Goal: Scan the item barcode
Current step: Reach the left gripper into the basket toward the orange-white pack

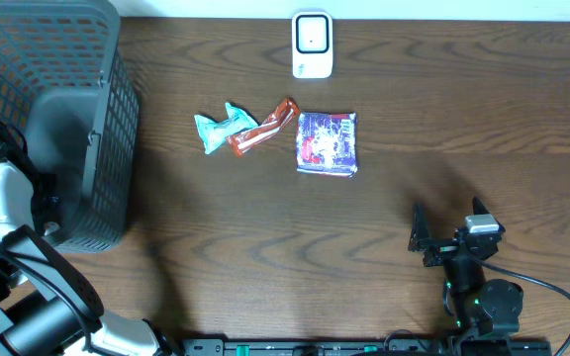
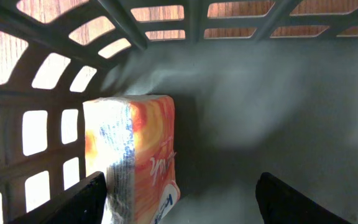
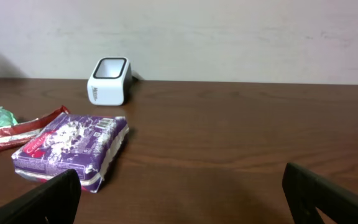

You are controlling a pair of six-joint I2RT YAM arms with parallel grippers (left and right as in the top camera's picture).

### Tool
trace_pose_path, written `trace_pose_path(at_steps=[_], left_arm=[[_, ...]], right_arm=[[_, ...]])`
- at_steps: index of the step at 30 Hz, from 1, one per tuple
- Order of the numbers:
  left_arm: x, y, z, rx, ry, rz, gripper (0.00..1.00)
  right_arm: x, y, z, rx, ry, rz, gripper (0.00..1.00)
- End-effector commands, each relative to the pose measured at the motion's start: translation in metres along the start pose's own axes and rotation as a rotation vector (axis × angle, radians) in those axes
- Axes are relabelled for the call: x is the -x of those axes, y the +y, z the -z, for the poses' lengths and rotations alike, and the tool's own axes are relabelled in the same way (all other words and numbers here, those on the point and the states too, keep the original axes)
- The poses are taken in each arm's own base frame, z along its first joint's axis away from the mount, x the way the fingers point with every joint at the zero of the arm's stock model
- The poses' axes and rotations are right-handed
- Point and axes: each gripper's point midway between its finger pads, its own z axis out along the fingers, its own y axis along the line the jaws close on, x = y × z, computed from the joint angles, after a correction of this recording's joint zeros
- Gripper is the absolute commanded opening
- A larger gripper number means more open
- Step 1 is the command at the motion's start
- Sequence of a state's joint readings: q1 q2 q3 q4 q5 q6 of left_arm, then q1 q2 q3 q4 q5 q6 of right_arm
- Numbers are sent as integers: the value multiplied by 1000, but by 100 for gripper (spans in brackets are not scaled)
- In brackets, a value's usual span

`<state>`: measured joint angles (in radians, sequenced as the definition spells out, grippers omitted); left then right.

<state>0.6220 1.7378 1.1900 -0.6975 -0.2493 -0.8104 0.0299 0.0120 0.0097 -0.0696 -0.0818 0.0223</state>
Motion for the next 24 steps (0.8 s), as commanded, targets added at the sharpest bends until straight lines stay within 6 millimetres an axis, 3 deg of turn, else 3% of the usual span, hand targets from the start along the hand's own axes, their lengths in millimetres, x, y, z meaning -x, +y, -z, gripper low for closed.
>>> trace_pose_path(at_steps=[1,6,9,17,22,24], left_arm=[[0,2,-3,7,6,-8,77],[-1,4,-6,18,2,-12,75],[-3,6,-12,41,5,-41,59],[-14,6,-42,85,51,-186,58],[-1,-4,-30,45,12,-178,10],[9,-10,-19,16,-16,-165,7]], right_arm=[[-1,0,0,2,-1,-14,99],[-1,0,0,2,-1,-14,99],[-1,0,0,2,-1,-14,99],[-1,0,0,2,-1,-14,99],[-1,0,0,2,-1,-14,99],[-1,0,0,2,-1,-14,99]])
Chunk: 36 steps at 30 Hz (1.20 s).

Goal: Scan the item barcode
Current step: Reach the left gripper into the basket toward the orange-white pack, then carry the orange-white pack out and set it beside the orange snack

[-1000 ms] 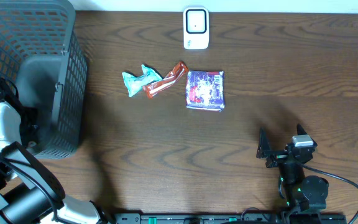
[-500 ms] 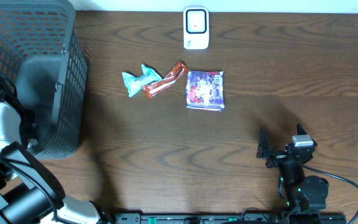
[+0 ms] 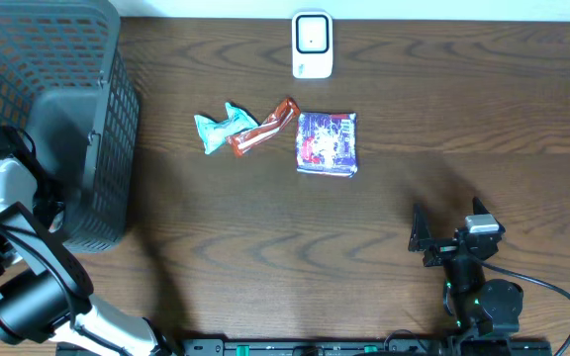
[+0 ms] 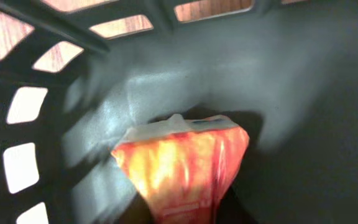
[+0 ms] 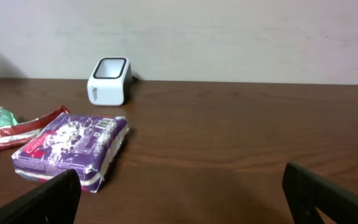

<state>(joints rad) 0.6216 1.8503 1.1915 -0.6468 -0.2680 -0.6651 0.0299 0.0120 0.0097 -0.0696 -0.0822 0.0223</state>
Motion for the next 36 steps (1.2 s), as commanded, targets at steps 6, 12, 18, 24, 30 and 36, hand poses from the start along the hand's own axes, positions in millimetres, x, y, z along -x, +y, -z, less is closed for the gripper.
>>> trace_pose_path(at_steps=[6,12,18,24,30,36], left_arm=[[48,-33,81,-282,-132,57,8],[84,-92,244,-952,-333,33,8],[42,-107,409,-1418,-531,-134,8],[-55,-153,428,-1470,-496,-460,7],[-162,-197,395,-1387,-360,-749,8],[-248,-217,333,-1251,-163,-968,12]], right_arm=[[-1,0,0,2,-1,-14,99],[-1,0,0,2,-1,-14,99],[-1,0,0,2,-1,-14,99],[-1,0,0,2,-1,-14,99],[-1,0,0,2,-1,-14,99],[-1,0,0,2,-1,-14,99]])
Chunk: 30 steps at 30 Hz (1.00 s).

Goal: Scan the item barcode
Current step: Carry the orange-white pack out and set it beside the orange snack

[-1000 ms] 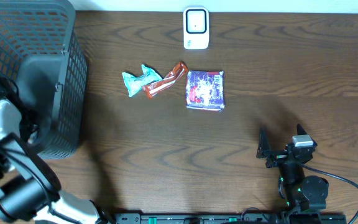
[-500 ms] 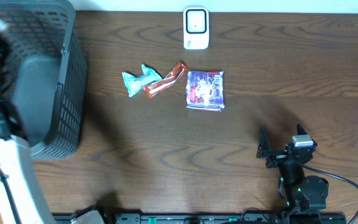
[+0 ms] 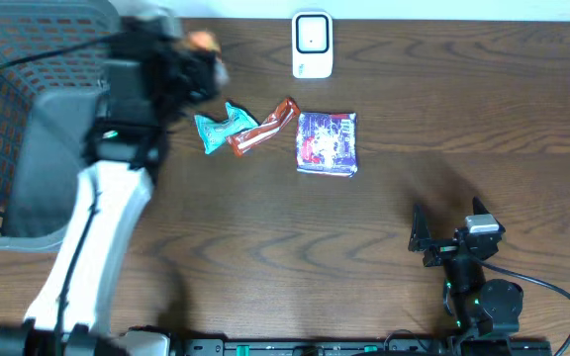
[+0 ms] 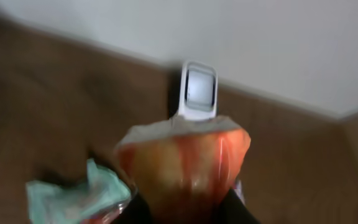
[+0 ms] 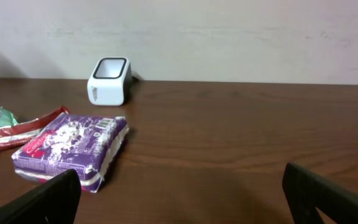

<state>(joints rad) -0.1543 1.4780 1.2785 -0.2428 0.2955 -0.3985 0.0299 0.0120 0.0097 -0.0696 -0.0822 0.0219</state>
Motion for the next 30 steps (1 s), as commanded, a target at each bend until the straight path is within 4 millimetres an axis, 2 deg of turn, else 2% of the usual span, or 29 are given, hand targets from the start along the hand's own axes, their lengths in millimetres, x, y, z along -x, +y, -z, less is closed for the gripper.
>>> trace_pose_path(at_steps=[1,6,8,11,12,14,19,23,28,30], left_arm=[[-41,5,-33,34,130,-58,12],[-86,19,-69,68,263,-50,13],[-101,27,-80,85,306,-44,36],[-110,32,-82,99,335,-38,42],[-110,32,-82,100,337,-38,46],[-108,30,-81,97,330,-39,62],[-89,25,-69,82,277,-42,64],[-72,27,-56,86,235,-32,77],[-66,45,-34,136,249,7,79],[-73,57,-24,173,287,34,86]], right_arm=[[-1,0,0,2,-1,-15,99],[-1,0,0,2,-1,-15,99],[-1,0,0,2,-1,-15,99],[-1,0,0,2,-1,-15,99],[-1,0,0,2,-1,-15,99],[-1,0,0,2,-1,-15,99],[-1,0,0,2,-1,-15,99],[-1,0,0,2,-1,-15,99],[-1,0,0,2,-1,-15,99],[-1,0,0,2,-1,-15,99]])
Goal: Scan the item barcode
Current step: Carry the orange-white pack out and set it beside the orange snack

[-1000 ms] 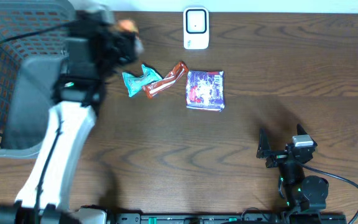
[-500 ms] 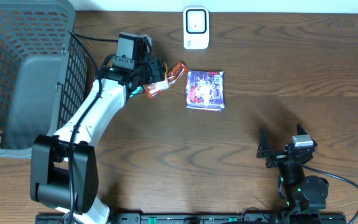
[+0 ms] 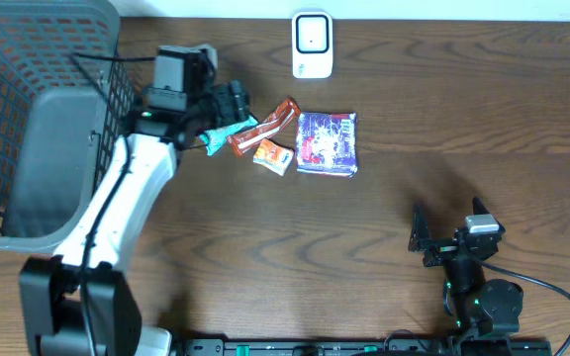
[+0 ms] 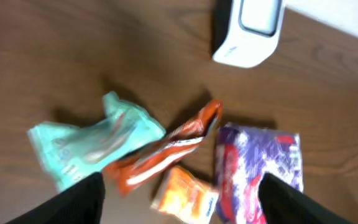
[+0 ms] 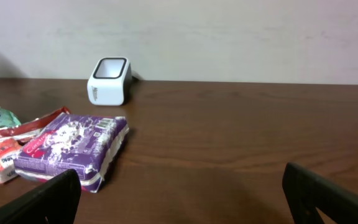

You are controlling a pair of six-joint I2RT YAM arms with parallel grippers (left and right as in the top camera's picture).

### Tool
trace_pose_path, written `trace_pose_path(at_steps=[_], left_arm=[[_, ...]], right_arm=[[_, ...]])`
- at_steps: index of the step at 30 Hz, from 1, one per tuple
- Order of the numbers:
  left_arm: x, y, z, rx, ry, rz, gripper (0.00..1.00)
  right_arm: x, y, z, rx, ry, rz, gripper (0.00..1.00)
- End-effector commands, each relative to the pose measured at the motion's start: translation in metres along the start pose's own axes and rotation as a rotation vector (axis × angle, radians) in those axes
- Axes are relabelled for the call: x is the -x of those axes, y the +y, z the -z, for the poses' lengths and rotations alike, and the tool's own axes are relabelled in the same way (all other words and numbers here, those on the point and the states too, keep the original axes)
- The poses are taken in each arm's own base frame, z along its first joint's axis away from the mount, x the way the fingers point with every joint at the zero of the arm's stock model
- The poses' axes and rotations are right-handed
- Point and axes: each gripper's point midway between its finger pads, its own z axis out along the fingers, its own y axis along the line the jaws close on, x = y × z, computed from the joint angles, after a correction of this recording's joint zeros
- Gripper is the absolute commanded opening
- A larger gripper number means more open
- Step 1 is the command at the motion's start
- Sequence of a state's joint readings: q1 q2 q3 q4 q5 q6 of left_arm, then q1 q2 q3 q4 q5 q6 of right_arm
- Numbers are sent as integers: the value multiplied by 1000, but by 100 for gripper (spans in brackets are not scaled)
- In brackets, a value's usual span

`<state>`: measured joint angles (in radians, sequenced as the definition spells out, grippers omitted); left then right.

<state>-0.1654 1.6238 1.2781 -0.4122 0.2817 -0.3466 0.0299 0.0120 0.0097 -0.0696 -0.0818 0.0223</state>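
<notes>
The orange packet (image 3: 272, 155) lies flat on the table, just below the red packet (image 3: 265, 127) and left of the purple packet (image 3: 327, 143). My left gripper (image 3: 231, 104) hangs open above this group. In the left wrist view its dark fingers (image 4: 73, 202) stand wide apart, the orange packet (image 4: 185, 196) on the table below between them, held by nothing. The white scanner (image 3: 312, 44) stands at the table's far edge, also visible as the scanner (image 4: 250, 28). My right gripper (image 5: 182, 180) rests open near the front right, holding nothing.
A grey mesh basket (image 3: 38, 119) fills the left side of the table. A teal packet (image 3: 216, 133) lies left of the red packet. The right arm (image 3: 463, 257) sits at the front right edge.
My left gripper was shut on the orange packet, holding it up in front of the scanner. Now it is open and the packet lies on the table beside the purple packet. The right arm has not moved.
My left gripper was open inside the basket beside the orange packet. Then it was shut on the packet, still in the basket. Then it held the packet up facing the scanner. Now the packet lies released among the other packets on the table.
</notes>
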Motion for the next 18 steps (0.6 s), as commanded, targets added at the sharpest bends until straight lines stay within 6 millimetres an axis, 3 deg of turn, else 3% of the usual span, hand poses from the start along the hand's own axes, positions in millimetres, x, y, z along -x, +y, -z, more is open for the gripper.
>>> trace_pose_path(at_steps=[1,4,9,12,14,16,18], left_arm=[[-5,18,14,48,32,34,89],[-23,33,17,91,107,69,98],[-45,42,22,130,197,98,98],[-47,43,22,134,205,100,98],[-47,43,22,134,206,100,98],[-48,43,22,134,206,100,98],[-47,43,22,134,206,100,98]], right_arm=[[-1,0,0,2,-1,-14,99],[-1,0,0,2,-1,-14,99],[-1,0,0,2,-1,-14,99],[-1,0,0,2,-1,-14,99],[12,1,0,6,-53,-22,99],[30,23,4,145,-115,-155,99],[39,70,19,448,-74,-389,99]])
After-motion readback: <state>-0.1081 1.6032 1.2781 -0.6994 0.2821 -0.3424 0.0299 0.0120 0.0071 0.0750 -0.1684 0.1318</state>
